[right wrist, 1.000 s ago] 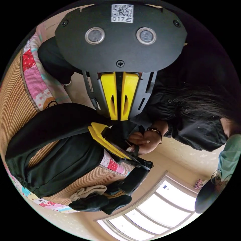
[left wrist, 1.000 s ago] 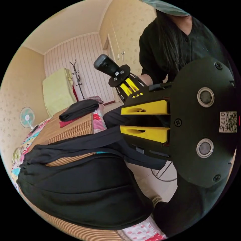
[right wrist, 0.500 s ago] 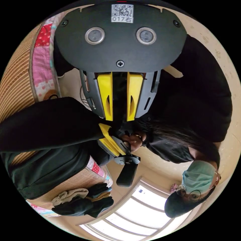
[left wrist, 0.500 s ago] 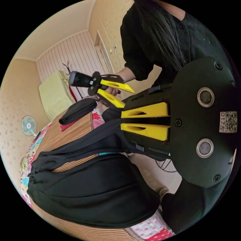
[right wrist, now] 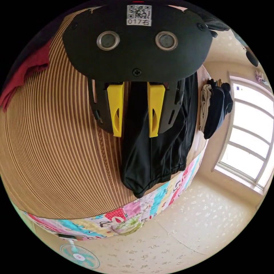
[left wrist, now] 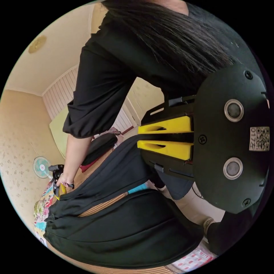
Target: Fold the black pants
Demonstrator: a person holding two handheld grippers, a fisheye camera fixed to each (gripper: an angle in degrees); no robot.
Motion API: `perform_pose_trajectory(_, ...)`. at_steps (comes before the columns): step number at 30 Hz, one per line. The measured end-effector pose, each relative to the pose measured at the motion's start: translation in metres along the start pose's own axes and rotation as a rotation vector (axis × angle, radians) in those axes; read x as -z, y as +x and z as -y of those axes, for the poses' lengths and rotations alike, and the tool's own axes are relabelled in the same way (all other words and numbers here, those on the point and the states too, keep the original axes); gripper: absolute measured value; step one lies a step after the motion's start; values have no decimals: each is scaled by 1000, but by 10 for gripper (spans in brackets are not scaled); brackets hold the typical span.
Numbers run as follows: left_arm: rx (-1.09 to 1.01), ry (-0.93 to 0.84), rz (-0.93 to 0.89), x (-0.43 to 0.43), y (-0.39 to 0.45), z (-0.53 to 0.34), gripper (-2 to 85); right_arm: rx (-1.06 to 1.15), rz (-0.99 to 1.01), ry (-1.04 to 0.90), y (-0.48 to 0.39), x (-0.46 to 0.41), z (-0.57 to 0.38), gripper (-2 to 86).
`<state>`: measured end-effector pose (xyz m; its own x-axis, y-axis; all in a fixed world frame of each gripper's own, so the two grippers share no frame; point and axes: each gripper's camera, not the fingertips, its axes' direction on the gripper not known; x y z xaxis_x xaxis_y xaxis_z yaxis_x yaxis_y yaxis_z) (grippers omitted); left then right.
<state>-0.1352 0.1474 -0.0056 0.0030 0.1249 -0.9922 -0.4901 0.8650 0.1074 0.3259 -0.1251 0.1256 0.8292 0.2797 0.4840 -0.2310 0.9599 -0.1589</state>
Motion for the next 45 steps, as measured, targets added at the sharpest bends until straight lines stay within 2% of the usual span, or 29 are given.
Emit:
perform_pose_trajectory(2,34,47,-51,12,-9,0,41,43,-38,42,-13,1,1,49)
perform_pose_trajectory(5,118,165,-136,38,-24,-12,39,282,-153,150,-75,10,-5,31)
perform_pose_trajectory(8,181,232,-180,55,-30,-30,38,452,-129,173,-152,3,-6,24)
perform_pose_trajectory(10,214,232,-93,64,-27,-40,38,518,-29,182,-212,-14,-9,25)
perform_pose_trajectory(14,265,189,147,79,-26,-48,40,489,93,124,-265,-69,-20,31)
perform_pose_trajectory(16,378,112,309,85,-38,-53,45,475,137,-38,-278,-118,-28,38)
perform_pose_trajectory(18,422,59,381,86,-46,-53,54,504,121,-160,-284,-140,-38,48)
perform_pose_trajectory(21,398,120,469,93,-44,-48,69,563,28,-140,-287,-122,-70,78)
perform_pose_trajectory(26,286,218,515,85,-54,-11,80,675,92,-172,-260,-39,-166,90)
perform_pose_trajectory(29,292,250,567,66,-82,18,91,619,88,-208,-212,-2,-235,94)
perform_pose_trajectory(32,319,368,583,48,-108,28,96,472,144,-211,-158,14,-297,97)
perform_pose_trajectory(34,362,304,533,21,-131,37,84,374,238,-162,-130,28,-337,96)
perform_pose_trajectory(37,367,341,602,4,-125,31,51,329,301,-104,-120,36,-374,87)
perform_pose_trajectory(40,466,372,583,0,-115,22,39,325,242,-58,-124,42,-392,57)
perform_pose_trajectory(45,389,264,551,-26,-85,14,21,378,189,-38,-115,76,-399,25)
